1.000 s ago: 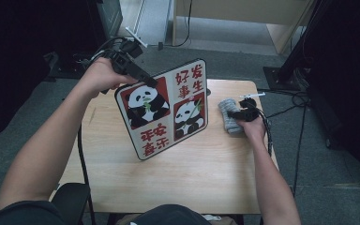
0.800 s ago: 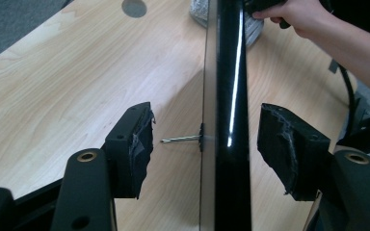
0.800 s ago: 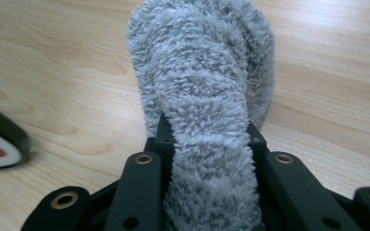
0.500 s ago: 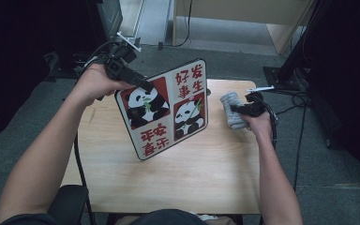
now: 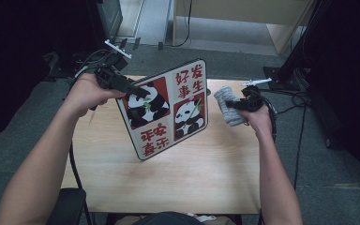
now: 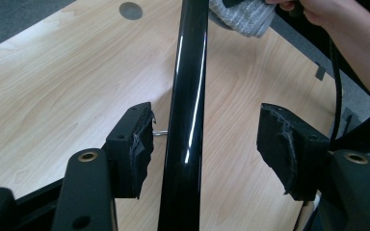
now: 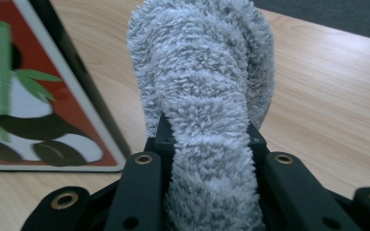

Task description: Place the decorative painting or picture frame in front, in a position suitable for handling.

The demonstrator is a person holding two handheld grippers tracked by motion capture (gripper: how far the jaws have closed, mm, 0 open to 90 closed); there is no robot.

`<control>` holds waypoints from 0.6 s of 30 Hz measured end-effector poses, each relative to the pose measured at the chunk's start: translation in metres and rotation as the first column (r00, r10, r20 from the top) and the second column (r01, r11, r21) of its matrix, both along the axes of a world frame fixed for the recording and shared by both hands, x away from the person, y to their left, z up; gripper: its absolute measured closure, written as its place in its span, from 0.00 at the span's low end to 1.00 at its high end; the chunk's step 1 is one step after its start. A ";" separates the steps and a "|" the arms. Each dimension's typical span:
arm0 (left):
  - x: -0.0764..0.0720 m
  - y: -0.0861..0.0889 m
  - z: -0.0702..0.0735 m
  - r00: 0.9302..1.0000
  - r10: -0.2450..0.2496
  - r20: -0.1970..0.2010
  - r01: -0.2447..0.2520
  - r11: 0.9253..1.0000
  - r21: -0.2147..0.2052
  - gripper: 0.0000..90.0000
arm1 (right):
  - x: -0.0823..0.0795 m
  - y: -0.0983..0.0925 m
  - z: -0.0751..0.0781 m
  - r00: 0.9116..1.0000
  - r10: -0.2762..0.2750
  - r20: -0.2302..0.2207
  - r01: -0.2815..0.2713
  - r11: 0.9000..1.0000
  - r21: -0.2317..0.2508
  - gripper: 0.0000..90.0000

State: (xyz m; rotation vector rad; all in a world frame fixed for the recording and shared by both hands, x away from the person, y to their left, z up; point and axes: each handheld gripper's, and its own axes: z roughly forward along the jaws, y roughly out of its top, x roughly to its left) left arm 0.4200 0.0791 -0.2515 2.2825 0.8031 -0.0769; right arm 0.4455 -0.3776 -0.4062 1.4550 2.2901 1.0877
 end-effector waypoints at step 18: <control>-0.022 0.031 -0.029 1.000 0.023 0.000 -0.023 0.999 -0.039 0.52 | -0.008 0.015 0.034 0.997 0.077 0.011 -0.077 0.997 -0.004 0.77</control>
